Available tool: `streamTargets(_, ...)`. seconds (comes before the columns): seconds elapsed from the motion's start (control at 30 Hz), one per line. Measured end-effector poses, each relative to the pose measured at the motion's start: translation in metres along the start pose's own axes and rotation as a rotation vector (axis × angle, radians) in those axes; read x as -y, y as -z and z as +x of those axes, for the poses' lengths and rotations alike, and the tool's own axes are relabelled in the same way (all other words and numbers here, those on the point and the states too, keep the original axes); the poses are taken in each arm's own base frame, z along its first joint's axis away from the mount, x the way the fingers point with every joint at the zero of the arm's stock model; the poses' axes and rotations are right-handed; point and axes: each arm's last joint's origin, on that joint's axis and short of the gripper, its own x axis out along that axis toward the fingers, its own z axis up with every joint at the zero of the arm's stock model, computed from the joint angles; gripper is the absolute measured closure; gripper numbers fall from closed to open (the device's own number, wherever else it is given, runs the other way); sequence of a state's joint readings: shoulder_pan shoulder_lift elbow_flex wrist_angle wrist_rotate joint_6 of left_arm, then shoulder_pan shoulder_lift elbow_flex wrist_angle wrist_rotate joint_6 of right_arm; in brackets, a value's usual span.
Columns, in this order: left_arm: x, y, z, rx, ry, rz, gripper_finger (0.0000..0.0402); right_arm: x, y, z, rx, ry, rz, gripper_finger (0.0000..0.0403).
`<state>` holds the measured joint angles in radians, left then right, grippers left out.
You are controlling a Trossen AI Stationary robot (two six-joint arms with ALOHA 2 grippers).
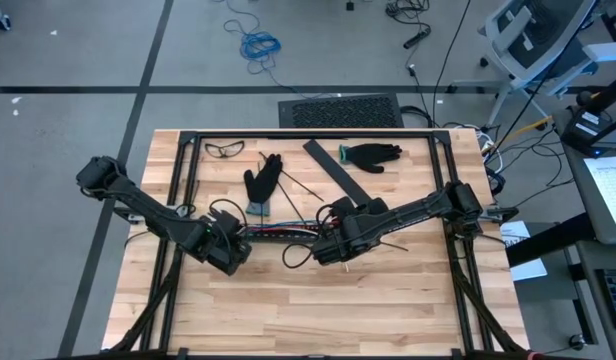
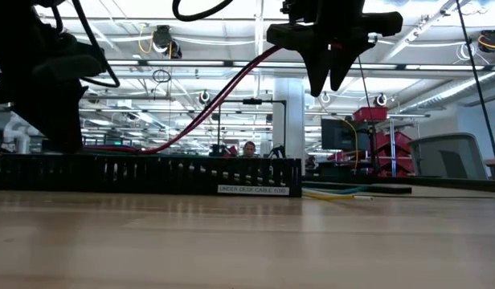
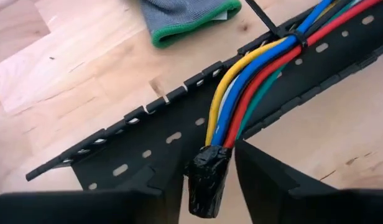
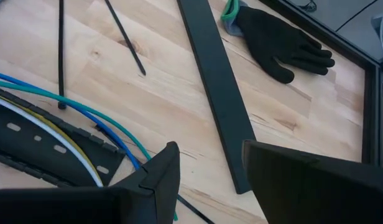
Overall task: Ziptie cables
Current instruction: Put the ziptied cables in the black cable duct
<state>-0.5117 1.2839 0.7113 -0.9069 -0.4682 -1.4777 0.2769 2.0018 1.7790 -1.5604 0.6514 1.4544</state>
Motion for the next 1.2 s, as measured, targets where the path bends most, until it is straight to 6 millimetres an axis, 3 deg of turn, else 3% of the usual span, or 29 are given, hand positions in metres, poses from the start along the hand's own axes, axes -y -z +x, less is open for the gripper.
streamTargets(0.2, -0.001, 0.0, 0.0, -0.003, -0.009, 0.072, 0.0229, 0.0, 0.0, 0.0, -0.004, 0.0, -0.001, 0.0239)
streamTargets(0.43, -0.01, 0.0, -0.002, -0.047, -0.092, 0.116, 0.0225, 0.0, 0.003, -0.002, -0.014, -0.006, -0.009, 0.0239)
streamTargets(0.57, -0.003, -0.007, -0.02, -0.025, -0.041, 0.124, 0.0224, 0.003, 0.003, -0.007, 0.014, -0.016, -0.008, 0.0239)
streamTargets(0.77, 0.001, -0.022, -0.045, 0.111, -0.073, 0.273, 0.0224, 0.014, -0.004, -0.018, 0.066, -0.041, 0.012, 0.0239)
streamTargets(0.87, 0.009, -0.023, -0.051, 0.103, -0.009, 0.328, 0.0224, 0.018, -0.007, -0.021, 0.069, -0.05, 0.004, 0.0239)
streamTargets(1.1, 0.043, -0.006, -0.073, 0.062, 0.379, 0.37, 0.0224, 0.02, -0.009, -0.023, 0.108, -0.05, -0.086, 0.0239)
streamTargets(1.2, 0.049, -0.001, -0.074, 0.065, 0.412, 0.368, 0.0223, 0.021, -0.01, -0.022, 0.061, -0.054, -0.139, 0.0239)
